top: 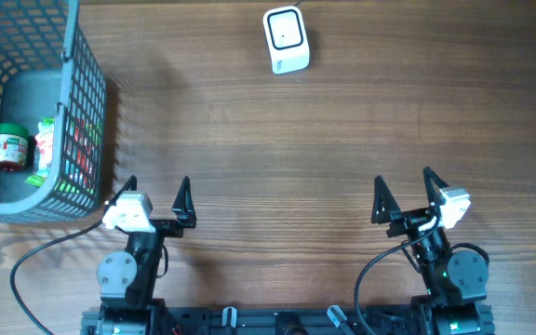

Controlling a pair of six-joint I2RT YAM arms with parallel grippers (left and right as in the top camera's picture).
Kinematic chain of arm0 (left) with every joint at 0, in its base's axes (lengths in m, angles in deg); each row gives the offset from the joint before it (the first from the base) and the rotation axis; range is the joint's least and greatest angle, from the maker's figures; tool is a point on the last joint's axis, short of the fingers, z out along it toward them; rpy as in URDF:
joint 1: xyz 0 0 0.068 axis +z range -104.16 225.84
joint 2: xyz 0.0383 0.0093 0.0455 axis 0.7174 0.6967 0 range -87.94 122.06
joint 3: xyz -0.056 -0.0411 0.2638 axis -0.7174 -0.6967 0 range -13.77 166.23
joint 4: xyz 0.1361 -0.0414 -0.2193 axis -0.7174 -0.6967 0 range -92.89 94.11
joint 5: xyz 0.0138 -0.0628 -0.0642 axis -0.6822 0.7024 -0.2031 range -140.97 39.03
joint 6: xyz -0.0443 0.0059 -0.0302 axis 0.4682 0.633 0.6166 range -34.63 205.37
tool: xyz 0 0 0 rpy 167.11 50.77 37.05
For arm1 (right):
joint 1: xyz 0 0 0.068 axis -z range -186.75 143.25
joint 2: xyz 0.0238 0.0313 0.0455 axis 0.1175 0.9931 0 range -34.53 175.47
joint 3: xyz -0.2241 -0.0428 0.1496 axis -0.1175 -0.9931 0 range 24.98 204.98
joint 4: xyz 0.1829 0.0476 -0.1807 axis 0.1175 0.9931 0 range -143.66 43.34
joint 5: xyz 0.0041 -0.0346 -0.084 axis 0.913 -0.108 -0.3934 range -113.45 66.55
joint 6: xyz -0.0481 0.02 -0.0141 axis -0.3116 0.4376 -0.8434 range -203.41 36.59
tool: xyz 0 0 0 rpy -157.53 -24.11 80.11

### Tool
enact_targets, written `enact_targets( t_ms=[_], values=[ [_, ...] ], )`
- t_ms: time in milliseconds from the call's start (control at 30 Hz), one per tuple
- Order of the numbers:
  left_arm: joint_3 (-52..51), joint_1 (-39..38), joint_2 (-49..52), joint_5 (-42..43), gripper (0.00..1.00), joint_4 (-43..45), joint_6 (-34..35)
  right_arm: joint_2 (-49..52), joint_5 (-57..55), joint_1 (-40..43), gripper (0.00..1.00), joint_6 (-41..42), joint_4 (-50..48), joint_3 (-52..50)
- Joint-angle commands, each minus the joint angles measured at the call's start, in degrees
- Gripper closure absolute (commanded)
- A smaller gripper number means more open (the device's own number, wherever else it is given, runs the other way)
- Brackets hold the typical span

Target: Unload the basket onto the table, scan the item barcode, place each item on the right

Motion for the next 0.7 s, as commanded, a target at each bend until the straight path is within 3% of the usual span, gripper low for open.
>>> enact_targets(
  t_ms=[0, 167, 300, 400, 533, 600, 667],
  values=[
    [0.79, 0.26, 0.70, 2.91, 0.00, -1.53, -1.11, -0.09, 0.28, 0.28, 0.00, 0.63, -0.28, -0.07],
    [16.87, 0.26, 3.37, 4.55, 0.00, -22.08, -1.05, -0.09, 0.28, 0.28, 0.00, 0.66, -0.28, -0.07],
    [38.69, 0.26, 15.61, 7.85, 0.00, -37.57, 0.66, -0.09, 0.28, 0.28, 0.00, 0.66, -0.28, -0.07],
    [61.57, 0.26, 33.53, 9.01, 0.00, -50.90, 0.04, -0.09, 0.28, 0.28, 0.00, 0.66, -0.28, -0.07],
    [107.89, 0.28, 66.99, 3.52, 0.00, -76.28, -5.84, -0.09, 0.28, 0.28, 0.00, 0.66, -0.28, -0.07],
    [123.56, 0.26, 78.82, 2.43, 0.00, -79.56, -5.77, -0.09, 0.28, 0.28, 0.00, 0.66, -0.28, -0.07],
    [131.82, 0.28, 87.30, 1.27, 0.00, -79.73, -5.84, -0.09, 0.28, 0.28, 0.00, 0.63, -0.28, -0.07]
  ],
)
